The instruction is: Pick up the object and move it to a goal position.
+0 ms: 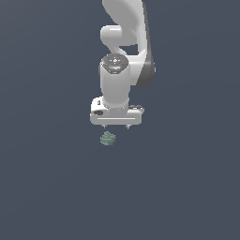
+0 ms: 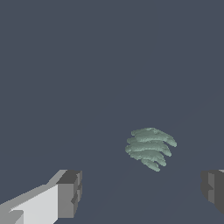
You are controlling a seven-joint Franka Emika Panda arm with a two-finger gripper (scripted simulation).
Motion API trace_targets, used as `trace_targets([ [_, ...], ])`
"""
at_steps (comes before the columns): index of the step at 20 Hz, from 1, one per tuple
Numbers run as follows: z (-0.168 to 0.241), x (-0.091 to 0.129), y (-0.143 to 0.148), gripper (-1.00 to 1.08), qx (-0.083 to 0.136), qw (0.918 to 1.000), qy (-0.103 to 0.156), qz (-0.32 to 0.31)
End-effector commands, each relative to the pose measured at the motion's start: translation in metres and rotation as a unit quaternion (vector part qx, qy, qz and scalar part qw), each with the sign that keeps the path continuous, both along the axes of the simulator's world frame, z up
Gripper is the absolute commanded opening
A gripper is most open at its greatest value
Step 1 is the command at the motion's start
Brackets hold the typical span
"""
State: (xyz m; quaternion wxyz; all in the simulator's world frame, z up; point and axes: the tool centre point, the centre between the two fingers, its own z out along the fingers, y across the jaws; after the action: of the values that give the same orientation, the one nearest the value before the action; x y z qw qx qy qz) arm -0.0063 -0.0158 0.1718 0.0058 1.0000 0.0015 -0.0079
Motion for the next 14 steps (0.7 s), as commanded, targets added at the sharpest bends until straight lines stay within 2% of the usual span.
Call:
trace_targets([
  [1, 0.0, 0.0, 0.0, 1.0, 0.0, 1.0, 0.0, 0.0],
  [9, 0.021, 0.013, 0.007, 1.0, -0.001, 0.9994, -0.026, 0.023],
  [14, 0.019, 0.013, 0.006, 1.0, -0.001, 0.9995, -0.025, 0.019],
])
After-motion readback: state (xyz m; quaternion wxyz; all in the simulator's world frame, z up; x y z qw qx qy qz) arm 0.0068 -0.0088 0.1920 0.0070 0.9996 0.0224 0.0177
